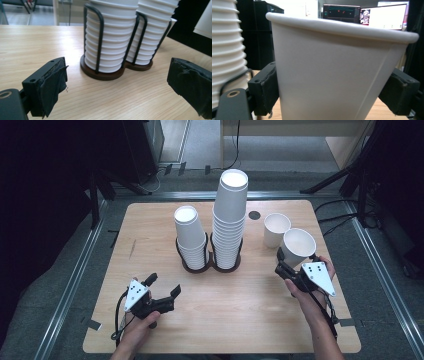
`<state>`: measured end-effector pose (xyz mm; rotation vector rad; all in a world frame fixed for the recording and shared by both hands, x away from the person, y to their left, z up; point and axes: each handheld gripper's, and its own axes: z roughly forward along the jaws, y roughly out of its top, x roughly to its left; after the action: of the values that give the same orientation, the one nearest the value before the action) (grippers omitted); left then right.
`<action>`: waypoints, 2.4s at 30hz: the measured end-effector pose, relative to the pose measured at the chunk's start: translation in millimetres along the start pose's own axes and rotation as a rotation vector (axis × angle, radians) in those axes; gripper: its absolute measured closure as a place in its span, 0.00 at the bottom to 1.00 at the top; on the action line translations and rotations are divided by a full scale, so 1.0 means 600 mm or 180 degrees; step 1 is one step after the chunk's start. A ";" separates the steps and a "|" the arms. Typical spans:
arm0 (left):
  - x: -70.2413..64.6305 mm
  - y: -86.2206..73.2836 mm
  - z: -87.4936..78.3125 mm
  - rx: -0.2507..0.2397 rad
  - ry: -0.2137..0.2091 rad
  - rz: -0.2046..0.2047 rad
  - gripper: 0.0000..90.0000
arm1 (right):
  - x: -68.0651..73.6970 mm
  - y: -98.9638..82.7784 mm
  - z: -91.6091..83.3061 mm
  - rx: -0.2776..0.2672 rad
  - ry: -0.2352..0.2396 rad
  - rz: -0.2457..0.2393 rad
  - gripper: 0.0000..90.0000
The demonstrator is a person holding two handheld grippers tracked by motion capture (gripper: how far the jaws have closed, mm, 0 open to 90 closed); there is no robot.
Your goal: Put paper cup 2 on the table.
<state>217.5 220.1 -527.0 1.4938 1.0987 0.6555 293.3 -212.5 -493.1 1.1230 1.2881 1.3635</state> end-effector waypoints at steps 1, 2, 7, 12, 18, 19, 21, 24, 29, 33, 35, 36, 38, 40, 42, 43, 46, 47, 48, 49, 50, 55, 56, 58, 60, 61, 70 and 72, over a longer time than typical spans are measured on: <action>0.001 0.000 -0.001 0.0004 0.0022 -0.0001 0.03 | -0.004 -0.005 0.002 0.0013 -0.0015 -0.0007 0.16; 0.003 0.000 -0.002 0.0006 0.0038 0.0005 0.03 | -0.008 -0.009 0.003 0.0040 -0.0023 -0.0015 0.16; 0.008 -0.001 -0.005 0.0013 0.0098 -0.0013 0.03 | -0.022 -0.032 0.011 0.0133 -0.0086 -0.0096 0.16; 0.016 -0.003 -0.005 0.0041 0.0173 0.0020 0.03 | -0.031 -0.047 0.016 0.0244 -0.0101 -0.0136 0.16; 0.022 -0.004 -0.006 0.0042 0.0227 -0.0014 0.03 | -0.037 -0.056 0.018 0.0317 -0.0105 -0.0131 0.16; 0.023 -0.004 -0.006 0.0043 0.0233 -0.0013 0.03 | -0.037 -0.057 0.018 0.0322 -0.0101 -0.0144 0.16; 0.024 -0.005 -0.006 0.0049 0.0249 -0.0018 0.03 | -0.037 -0.059 0.019 0.0327 -0.0106 -0.0166 0.16; 0.025 -0.005 -0.006 0.0053 0.0274 -0.0032 0.03 | -0.039 -0.061 0.020 0.0365 -0.0104 -0.0175 0.16; 0.025 -0.005 -0.005 0.0056 0.0275 -0.0019 0.03 | -0.043 -0.065 0.021 0.0435 -0.0117 -0.0162 0.16; 0.026 -0.006 -0.005 0.0062 0.0275 -0.0019 0.03 | -0.045 -0.070 0.024 0.0551 -0.0100 -0.0209 0.16; 0.026 -0.006 -0.005 0.0065 0.0274 -0.0017 0.03 | -0.044 -0.072 0.024 0.0621 -0.0073 -0.0207 0.16; 0.025 -0.006 -0.004 0.0065 0.0275 -0.0016 0.03 | -0.044 -0.074 0.025 0.0641 -0.0065 -0.0211 0.16; 0.025 -0.006 -0.004 0.0068 0.0273 -0.0004 0.03 | -0.043 -0.076 0.026 0.0690 -0.0053 -0.0223 0.16; 0.025 -0.006 -0.004 0.0070 0.0272 -0.0005 0.03 | -0.043 -0.079 0.027 0.0723 -0.0028 -0.0240 0.16; 0.025 -0.007 -0.004 0.0068 0.0272 -0.0007 0.03 | -0.042 -0.081 0.027 0.0746 -0.0020 -0.0247 0.16; 0.025 -0.007 -0.004 0.0072 0.0275 -0.0006 0.03 | -0.041 -0.081 0.027 0.0757 -0.0018 -0.0251 0.16; 0.026 -0.007 -0.004 0.0085 0.0282 -0.0013 0.03 | -0.041 -0.084 0.028 0.0793 -0.0012 -0.0277 0.16; 0.026 -0.007 -0.004 0.0086 0.0282 -0.0009 0.03 | -0.041 -0.086 0.028 0.0809 -0.0012 -0.0290 0.16; 0.027 -0.008 -0.003 0.0086 0.0283 -0.0009 0.03 | -0.041 -0.087 0.028 0.0816 -0.0010 -0.0287 0.16; 0.027 -0.008 -0.004 0.0086 0.0282 -0.0009 0.03 | -0.041 -0.089 0.029 0.0841 0.0000 -0.0304 0.16; 0.027 -0.007 -0.004 0.0085 0.0281 -0.0010 0.03 | -0.041 -0.089 0.029 0.0841 0.0000 -0.0304 0.16; 0.026 -0.008 -0.003 0.0087 0.0273 -0.0003 0.03 | -0.041 -0.092 0.031 0.0880 -0.0030 -0.0300 0.16; 0.026 -0.008 -0.003 0.0086 0.0270 -0.0001 0.03 | -0.042 -0.092 0.031 0.0872 -0.0035 -0.0314 0.16; 0.025 -0.008 -0.003 0.0086 0.0270 -0.0006 0.03 | -0.043 -0.093 0.031 0.0870 -0.0041 -0.0347 0.15; 0.024 -0.008 -0.003 0.0089 0.0270 0.0000 0.03 | -0.044 -0.092 0.031 0.0878 -0.0048 -0.0352 0.15; 0.024 -0.008 -0.003 0.0090 0.0270 -0.0003 0.03 | -0.044 -0.091 0.031 0.0909 -0.0061 -0.0359 0.15; 0.024 -0.007 -0.003 0.0086 0.0270 -0.0006 0.03 | -0.047 -0.085 0.030 0.1022 -0.0007 -0.0198 0.10; 0.024 -0.007 -0.003 0.0084 0.0271 -0.0008 0.03 | -0.048 -0.083 0.031 0.1017 0.0030 -0.0148 0.06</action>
<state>220.5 233.8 -533.1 1.4981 1.1781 0.7108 317.6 -236.4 -542.9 1.2918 1.5675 1.1552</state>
